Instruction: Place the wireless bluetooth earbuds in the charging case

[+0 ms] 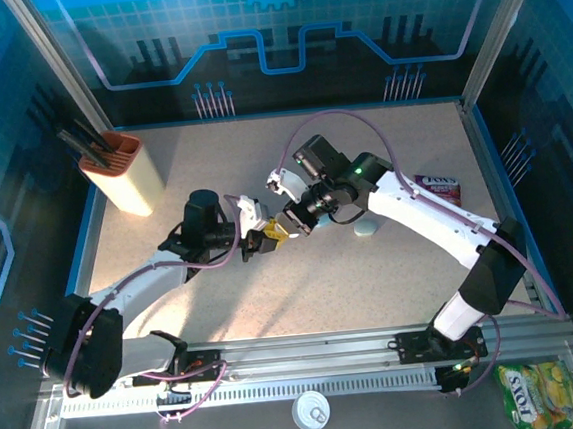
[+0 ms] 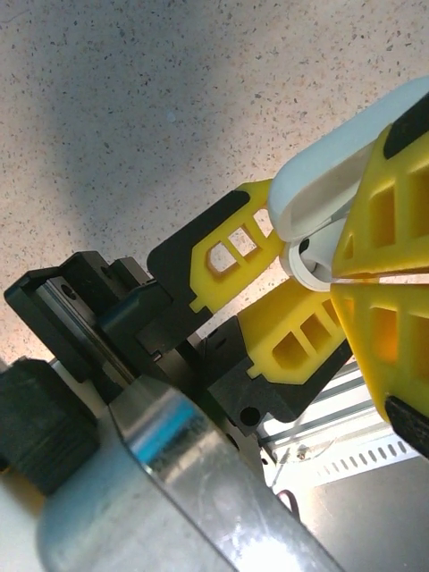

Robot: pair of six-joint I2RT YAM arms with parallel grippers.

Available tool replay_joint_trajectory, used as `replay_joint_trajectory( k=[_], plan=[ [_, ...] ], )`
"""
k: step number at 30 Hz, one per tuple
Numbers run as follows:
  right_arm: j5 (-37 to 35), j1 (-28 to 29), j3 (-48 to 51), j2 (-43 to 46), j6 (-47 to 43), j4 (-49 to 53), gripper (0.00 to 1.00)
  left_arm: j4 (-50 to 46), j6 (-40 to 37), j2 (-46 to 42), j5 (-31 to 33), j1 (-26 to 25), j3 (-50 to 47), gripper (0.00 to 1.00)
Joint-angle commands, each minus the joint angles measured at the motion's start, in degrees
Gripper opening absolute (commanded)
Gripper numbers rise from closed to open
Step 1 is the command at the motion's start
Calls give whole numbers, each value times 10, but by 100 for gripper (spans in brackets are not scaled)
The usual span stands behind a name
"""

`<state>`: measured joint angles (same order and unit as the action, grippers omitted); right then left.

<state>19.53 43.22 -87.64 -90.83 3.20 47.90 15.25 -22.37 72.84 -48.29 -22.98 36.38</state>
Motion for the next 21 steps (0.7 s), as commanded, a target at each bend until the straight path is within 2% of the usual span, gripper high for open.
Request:
replay_joint_trajectory(
  k=[1, 8, 13, 17, 21],
  plan=[
    [-8, 1, 8, 3, 12, -30, 12, 9, 0, -23, -25, 0, 15, 16],
    [40, -28, 63, 84, 68, -129, 21, 37, 2, -24, -6, 1, -2, 16],
    [8, -71, 99, 107, 141, -160, 31, 43, 2, -29, -15, 1, -4, 17],
    [-6, -106, 91, 81, 200, -129, 27, 41, 0, -33, -21, 0, -5, 17],
    [24, -113, 73, 53, 206, -108, 21, 42, -3, -36, -27, 0, -7, 17]
  ],
)
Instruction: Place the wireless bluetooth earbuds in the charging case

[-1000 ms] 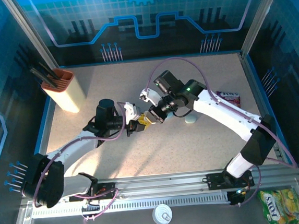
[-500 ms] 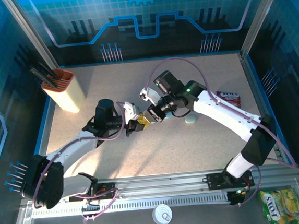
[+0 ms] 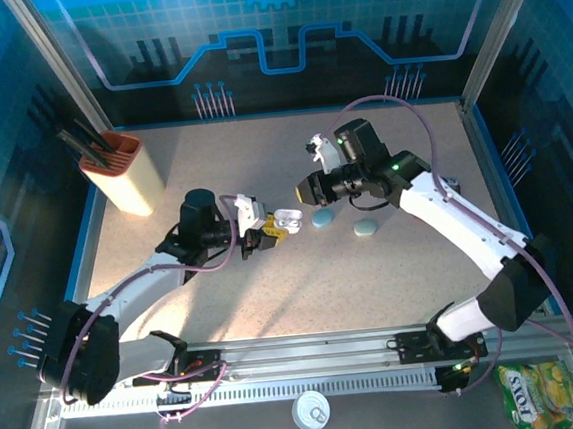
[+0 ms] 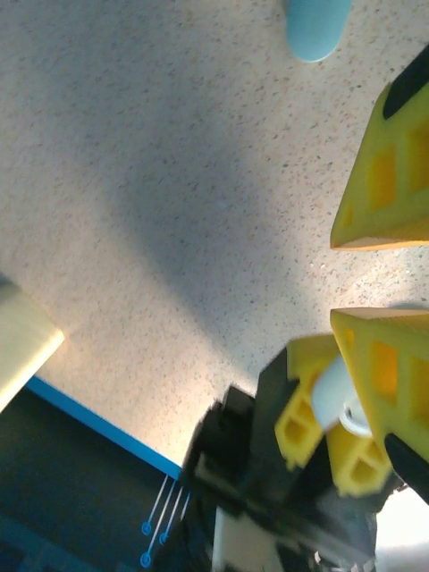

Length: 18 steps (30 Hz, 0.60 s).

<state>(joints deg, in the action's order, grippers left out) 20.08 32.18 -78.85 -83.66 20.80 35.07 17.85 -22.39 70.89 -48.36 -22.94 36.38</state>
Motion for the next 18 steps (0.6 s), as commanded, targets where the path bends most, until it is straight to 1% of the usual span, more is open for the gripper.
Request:
replay_joint_trajectory(
  k=[1, 7, 10, 14, 18],
  plan=[
    [32, -2, -19, -25, 27, 24, 20, 18, -2, -16, -29, 0, -8, 17],
    [131, -3, -15, -10, -45, 32, 17, 23, 3, -13, -25, 0, -9, 17],
    [162, 0, -9, 6, -68, 35, 16, 18, 4, -9, -20, 0, -6, 16],
    [204, 5, 19, 29, -65, -4, 16, 19, 9, -12, -22, 1, -4, 16],
    [225, 9, 37, 41, -59, -24, 16, 18, 10, -18, -17, 0, -7, 16]
  ],
)
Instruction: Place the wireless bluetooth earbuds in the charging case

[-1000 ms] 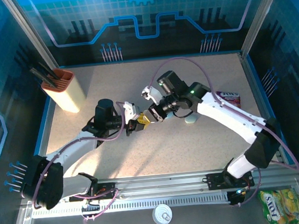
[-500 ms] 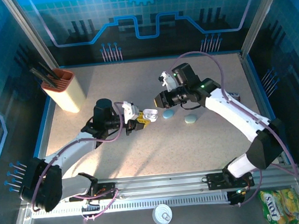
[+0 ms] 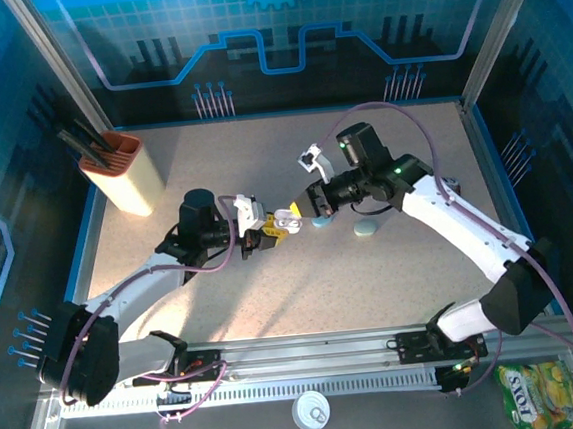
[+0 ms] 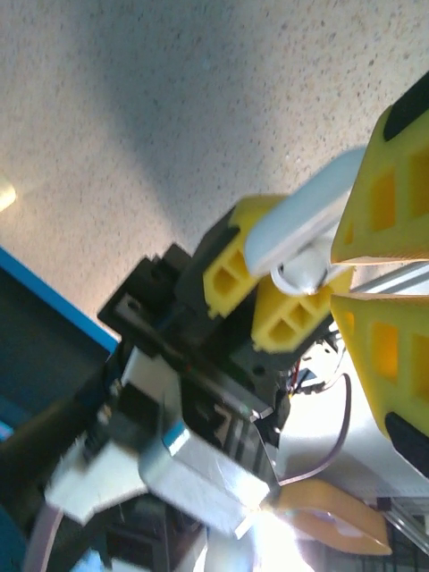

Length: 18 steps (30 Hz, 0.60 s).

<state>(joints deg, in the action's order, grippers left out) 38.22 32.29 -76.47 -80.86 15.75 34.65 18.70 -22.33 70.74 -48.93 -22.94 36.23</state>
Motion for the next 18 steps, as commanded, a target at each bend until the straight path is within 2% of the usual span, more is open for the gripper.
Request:
replay_joint_trajectory(
  k=[1, 3, 5, 7, 9, 11, 18],
  plan=[
    [43, 8, 13, 15, -6, -17, 16, 9, 9, -18, -11, 0, -6, 16],
    [6, 8, 11, 19, -3, -10, 21, 8, 7, -21, -12, 0, -7, 16],
    [-70, 5, 17, 31, 17, -19, 30, 7, 4, -23, -15, 0, -9, 16],
    [-104, -7, 20, 32, 46, -28, 31, 10, 1, -24, -19, 0, -10, 16],
    [-96, -11, 12, 16, 65, -26, 31, 13, 2, -24, -21, 0, -11, 16],
    [-77, -11, -15, -18, 76, 3, 26, 14, 1, -26, -21, 0, -11, 16],
    [3, 14, -51, -66, 38, 56, 18, 3, 6, -20, -9, 1, -4, 16]
  ],
)
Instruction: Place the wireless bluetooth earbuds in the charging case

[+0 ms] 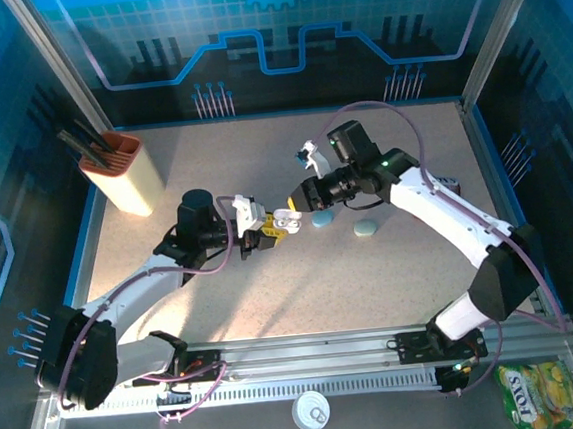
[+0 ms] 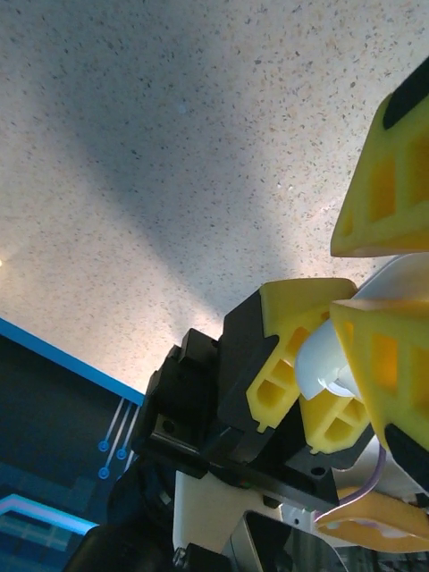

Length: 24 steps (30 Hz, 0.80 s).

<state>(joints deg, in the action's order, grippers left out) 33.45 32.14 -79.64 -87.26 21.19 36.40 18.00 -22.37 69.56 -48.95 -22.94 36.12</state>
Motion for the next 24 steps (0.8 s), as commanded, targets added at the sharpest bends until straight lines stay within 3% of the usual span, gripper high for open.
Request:
replay_joint_trajectory(
  k=[1, 8, 12, 20, 24],
  plan=[
    [61, 20, -18, 0, -22, 39, 17, 10, 8, -7, -8, 2, -2, 16],
    [122, 39, 5, 28, -49, 30, 18, 13, 22, 3, 0, 7, 4, 15],
    [91, 48, 4, 42, -59, 28, 20, 8, 24, -1, -8, 7, 9, 15],
    [-30, 45, 57, 119, -144, -41, 46, -23, 21, -8, -39, 7, 14, 16],
    [-91, 65, 104, 149, -259, -50, 63, -57, 24, -21, -72, 7, 27, 16]
  ],
)
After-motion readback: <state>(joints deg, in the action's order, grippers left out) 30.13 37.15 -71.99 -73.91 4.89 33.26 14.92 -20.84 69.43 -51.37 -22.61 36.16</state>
